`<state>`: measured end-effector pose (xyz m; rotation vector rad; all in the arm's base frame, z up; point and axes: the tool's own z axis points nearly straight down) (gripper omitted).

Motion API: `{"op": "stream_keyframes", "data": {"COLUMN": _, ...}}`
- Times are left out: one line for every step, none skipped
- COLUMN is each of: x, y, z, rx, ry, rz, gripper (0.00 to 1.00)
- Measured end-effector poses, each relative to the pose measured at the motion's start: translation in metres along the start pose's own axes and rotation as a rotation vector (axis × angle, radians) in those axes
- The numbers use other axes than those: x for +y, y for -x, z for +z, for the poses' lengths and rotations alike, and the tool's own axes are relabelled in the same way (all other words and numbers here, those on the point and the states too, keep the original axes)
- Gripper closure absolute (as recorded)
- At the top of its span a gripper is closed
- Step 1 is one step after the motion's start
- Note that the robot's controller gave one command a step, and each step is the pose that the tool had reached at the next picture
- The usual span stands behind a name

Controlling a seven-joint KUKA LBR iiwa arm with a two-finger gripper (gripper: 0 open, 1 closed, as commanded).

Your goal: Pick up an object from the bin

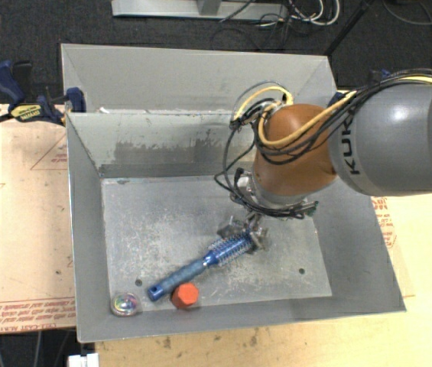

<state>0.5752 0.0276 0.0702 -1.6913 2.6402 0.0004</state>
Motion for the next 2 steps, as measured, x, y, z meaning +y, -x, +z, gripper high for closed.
{"op": "stream_keyframes", "data": {"x": -0.003, "y": 0.024, "z": -0.115, "rx": -0.002, "ry": -0.006, "rz": -0.022, "gripper": 1.0}}
{"op": "stream_keyframes", "data": {"x": -0.004, "y": -0.015, "z": -0.196, "rx": 0.002, "ry": -0.004, "rz": -0.181, "gripper": 1.0}}
